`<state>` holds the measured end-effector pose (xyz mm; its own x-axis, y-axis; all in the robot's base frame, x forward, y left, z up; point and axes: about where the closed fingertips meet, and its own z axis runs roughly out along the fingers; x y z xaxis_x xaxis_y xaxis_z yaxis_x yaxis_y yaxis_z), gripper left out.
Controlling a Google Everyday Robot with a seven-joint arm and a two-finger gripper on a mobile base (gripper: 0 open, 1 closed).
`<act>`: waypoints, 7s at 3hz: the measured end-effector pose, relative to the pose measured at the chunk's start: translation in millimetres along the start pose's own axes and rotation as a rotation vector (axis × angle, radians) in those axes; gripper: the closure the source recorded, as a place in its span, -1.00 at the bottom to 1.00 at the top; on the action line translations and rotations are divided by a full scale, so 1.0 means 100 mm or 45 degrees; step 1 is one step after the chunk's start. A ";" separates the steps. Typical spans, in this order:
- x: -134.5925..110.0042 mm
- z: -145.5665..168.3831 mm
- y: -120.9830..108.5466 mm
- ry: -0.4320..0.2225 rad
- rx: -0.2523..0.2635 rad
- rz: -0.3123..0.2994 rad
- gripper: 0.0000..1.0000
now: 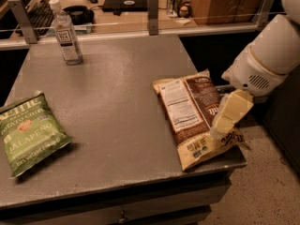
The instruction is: Move brown chip bag near blue plastic bottle
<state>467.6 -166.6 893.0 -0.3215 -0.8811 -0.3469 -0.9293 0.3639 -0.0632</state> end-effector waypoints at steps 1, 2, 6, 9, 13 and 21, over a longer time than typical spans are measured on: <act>0.00 0.24 -0.02 -0.012 -0.012 0.064 -0.66; -0.01 0.33 -0.04 -0.037 0.001 0.107 -0.19; -0.38 -0.78 -0.75 -0.235 0.359 0.081 1.00; -0.70 -0.66 -0.98 -0.329 0.387 0.119 1.00; -2.36 0.26 -1.79 -0.394 0.454 0.192 1.00; -3.35 0.98 -1.48 -0.459 0.241 0.161 -0.30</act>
Offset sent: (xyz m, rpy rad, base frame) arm 0.0169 0.0108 -0.0391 0.0699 0.0069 -0.1232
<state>730.8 104.7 927.0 -0.3153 -0.6760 -0.6660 -0.8259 0.5411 -0.1583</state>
